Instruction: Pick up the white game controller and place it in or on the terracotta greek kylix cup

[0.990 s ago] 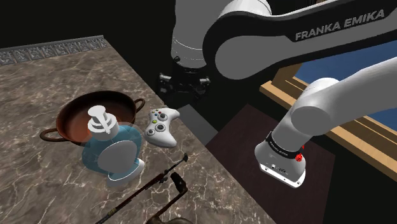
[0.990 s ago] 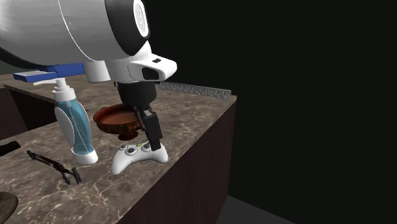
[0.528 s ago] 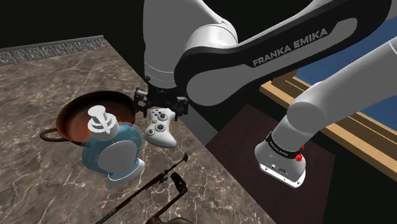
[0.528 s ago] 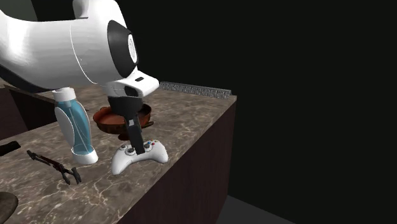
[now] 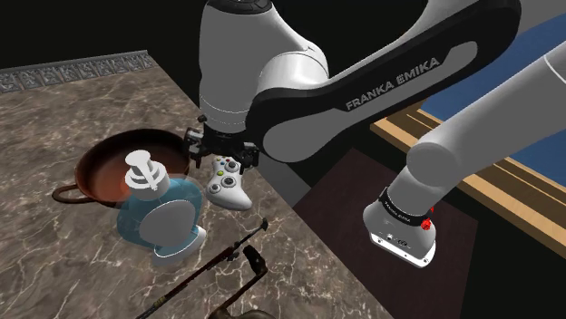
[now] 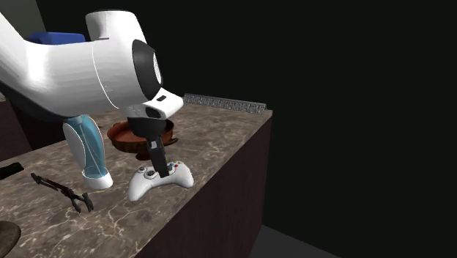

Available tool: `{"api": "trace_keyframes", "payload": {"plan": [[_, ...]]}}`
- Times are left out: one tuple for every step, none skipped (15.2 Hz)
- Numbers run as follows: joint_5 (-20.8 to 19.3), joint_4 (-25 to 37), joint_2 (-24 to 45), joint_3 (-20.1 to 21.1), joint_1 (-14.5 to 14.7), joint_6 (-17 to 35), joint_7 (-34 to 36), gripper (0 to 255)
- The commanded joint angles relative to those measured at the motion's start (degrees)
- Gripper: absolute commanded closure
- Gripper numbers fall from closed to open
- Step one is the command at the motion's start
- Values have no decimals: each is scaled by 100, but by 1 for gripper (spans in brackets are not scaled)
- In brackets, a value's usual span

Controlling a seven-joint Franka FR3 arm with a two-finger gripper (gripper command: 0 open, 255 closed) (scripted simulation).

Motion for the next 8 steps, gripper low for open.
{"api": "trace_keyframes", "payload": {"plan": [[64,-147,157,13,20,-54,-46,0],[60,-147,160,6,26,-53,-43,0],[53,-148,164,-2,35,-53,-38,0],[53,-148,164,-2,35,-53,-38,0],[49,-148,166,-8,41,-52,-35,0],[-72,-88,280,90,-66,-17,50,255],[-85,-106,301,89,-84,15,39,255],[-156,-85,372,86,-162,45,12,255]]}}
